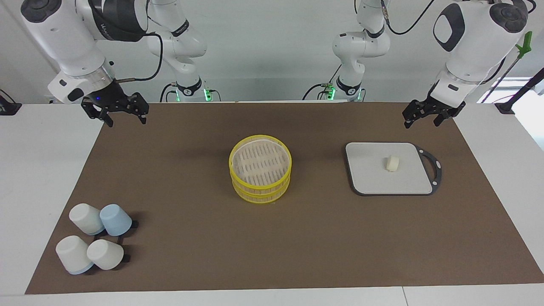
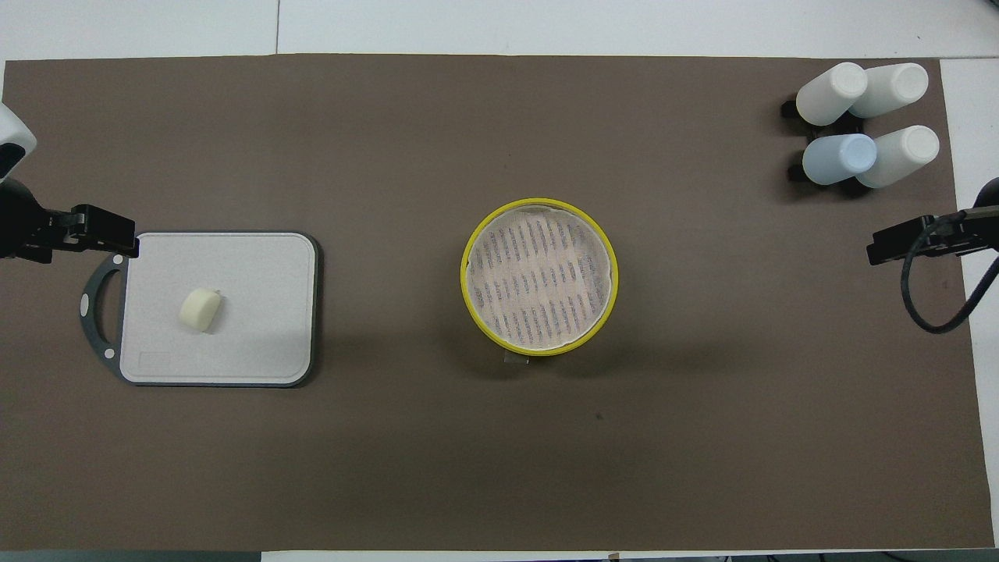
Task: Place bun in steamer
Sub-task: 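Reach the right gripper to the steamer lid while the left gripper reaches the bun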
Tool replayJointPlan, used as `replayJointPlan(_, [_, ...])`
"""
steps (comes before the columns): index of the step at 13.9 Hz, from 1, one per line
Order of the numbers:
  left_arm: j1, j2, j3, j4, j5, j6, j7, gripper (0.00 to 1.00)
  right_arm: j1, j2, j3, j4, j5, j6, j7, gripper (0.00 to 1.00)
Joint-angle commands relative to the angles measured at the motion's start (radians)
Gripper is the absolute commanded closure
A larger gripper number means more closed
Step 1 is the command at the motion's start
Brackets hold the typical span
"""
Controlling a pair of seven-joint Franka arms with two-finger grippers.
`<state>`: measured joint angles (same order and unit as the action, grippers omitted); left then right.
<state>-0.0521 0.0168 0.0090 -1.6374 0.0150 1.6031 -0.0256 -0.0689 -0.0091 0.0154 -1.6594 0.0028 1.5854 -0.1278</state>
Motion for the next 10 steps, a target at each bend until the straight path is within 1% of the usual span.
replayJointPlan(1, [-0.003,0.011,-0.010,0.008,-0.010,0.003,-0.017,0.00,-0.005,-0.038,0.015,-0.066,0.011,0.024,-0.006,0.00])
replayJointPlan(2, [-0.003,0.009,-0.015,0.010,-0.010,-0.008,-0.017,0.00,-0.003,-0.055,0.021,-0.101,0.016,0.069,-0.007,0.00])
replayJointPlan(3, [-0.003,0.003,-0.017,0.004,-0.010,-0.011,-0.023,0.00,0.023,-0.064,0.031,-0.124,0.016,0.102,-0.003,0.00])
replayJointPlan(6, [0.004,-0.024,-0.012,-0.038,-0.009,0.011,-0.045,0.00,0.131,-0.054,0.032,-0.132,0.014,0.148,0.043,0.00])
replayJointPlan(7, [0.009,-0.021,-0.012,-0.048,-0.009,0.017,-0.037,0.00,0.191,-0.036,0.031,-0.132,0.013,0.180,0.086,0.00])
replayJointPlan(10, [0.012,-0.021,-0.011,-0.131,-0.009,0.085,-0.016,0.00,0.285,0.036,0.032,-0.131,0.013,0.292,0.267,0.00])
